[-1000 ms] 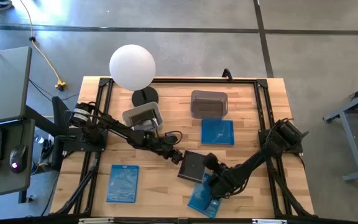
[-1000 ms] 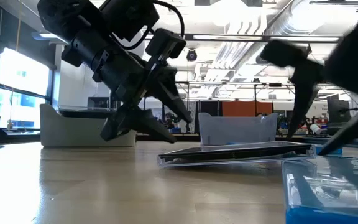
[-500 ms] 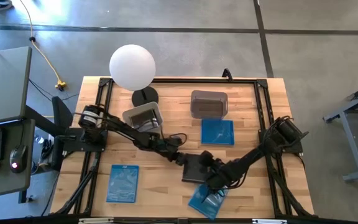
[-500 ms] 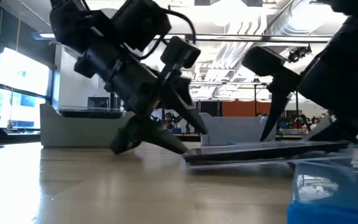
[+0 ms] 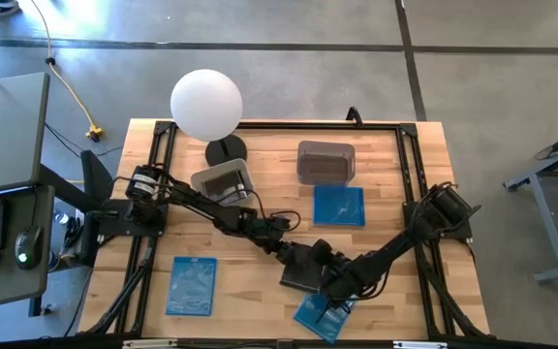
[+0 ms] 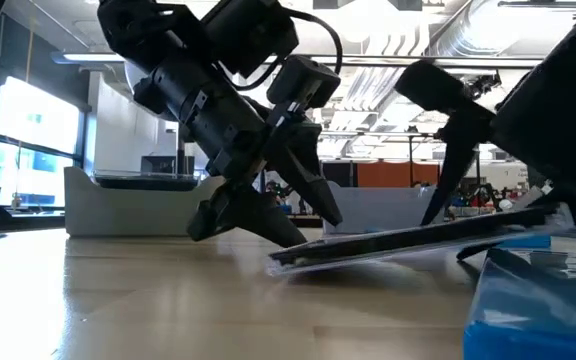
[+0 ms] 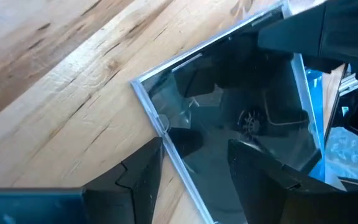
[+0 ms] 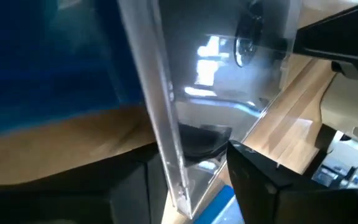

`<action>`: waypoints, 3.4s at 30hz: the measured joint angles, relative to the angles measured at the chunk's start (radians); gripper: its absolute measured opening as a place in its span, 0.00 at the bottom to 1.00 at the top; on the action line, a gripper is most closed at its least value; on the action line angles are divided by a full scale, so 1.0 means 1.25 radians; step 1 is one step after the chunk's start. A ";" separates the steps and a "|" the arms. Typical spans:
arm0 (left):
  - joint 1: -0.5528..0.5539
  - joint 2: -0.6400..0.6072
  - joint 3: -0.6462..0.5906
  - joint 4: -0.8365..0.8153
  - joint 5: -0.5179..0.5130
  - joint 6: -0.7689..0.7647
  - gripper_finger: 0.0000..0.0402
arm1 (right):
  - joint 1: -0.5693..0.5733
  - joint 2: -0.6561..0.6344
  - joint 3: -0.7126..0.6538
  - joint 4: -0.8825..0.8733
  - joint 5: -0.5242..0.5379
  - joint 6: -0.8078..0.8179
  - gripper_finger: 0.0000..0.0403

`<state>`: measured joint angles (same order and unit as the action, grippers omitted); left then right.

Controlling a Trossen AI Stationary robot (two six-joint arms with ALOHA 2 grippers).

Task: Pick & place jewel cases by type
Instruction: Put the black CD case into the gray bin

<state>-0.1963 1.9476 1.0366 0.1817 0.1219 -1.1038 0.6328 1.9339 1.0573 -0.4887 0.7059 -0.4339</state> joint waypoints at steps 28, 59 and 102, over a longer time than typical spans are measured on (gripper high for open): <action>0.000 0.000 -0.001 0.184 0.201 -0.222 0.45 | 0.124 0.001 0.001 -0.004 0.371 0.275 0.03; -0.005 -0.002 0.000 -0.032 0.170 -0.180 0.45 | 0.145 -0.001 0.001 0.240 -0.109 0.274 0.19; -0.029 0.027 -0.002 0.063 0.152 -0.202 0.45 | 0.055 0.000 0.001 0.280 -0.090 -0.055 0.36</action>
<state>-0.2321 1.9808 1.0344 0.2600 0.3123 -1.3559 0.7020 1.9335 1.0586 -0.1381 0.5933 -0.5021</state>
